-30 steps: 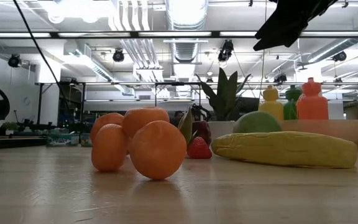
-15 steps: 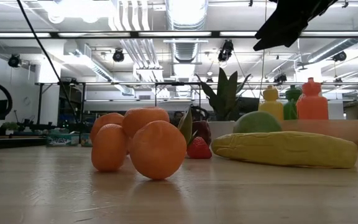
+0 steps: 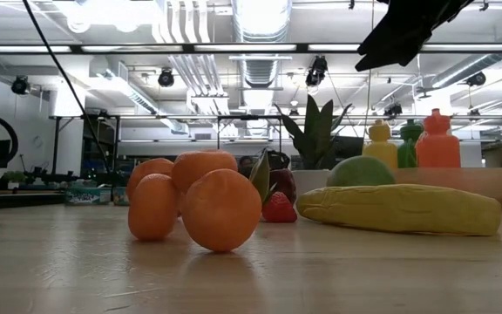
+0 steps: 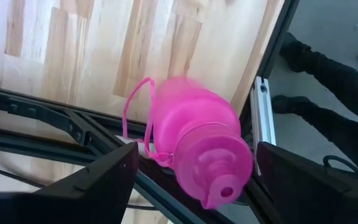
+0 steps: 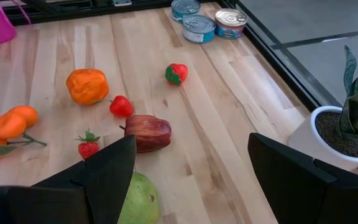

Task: Pick & Place Food Item
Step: Put the violet water bottle into the orange bin

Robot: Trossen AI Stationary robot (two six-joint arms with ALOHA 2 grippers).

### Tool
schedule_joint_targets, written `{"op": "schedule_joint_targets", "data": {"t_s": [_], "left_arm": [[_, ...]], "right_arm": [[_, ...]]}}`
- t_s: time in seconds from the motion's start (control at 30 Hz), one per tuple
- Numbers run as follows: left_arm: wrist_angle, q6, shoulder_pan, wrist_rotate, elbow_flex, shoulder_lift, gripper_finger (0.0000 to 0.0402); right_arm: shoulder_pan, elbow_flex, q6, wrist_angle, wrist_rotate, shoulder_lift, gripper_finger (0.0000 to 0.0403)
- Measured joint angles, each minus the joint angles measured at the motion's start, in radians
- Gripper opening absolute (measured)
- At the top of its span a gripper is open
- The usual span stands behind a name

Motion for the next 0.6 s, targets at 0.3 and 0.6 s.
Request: {"op": "schedule_joint_targets", "data": {"t_s": [0.3,0.6], "left_arm": [[0.030,-0.045,-0.004,0.019,-0.058,0.000,0.0332],[0.040,-0.074,-0.007,0.062,-0.083,0.000,0.0332]], "right_arm": [[0.000,0.000,0.000,0.000,0.000,0.000,0.0308],[0.000,0.000,0.000,0.000,0.000,0.000,0.0308]]}}
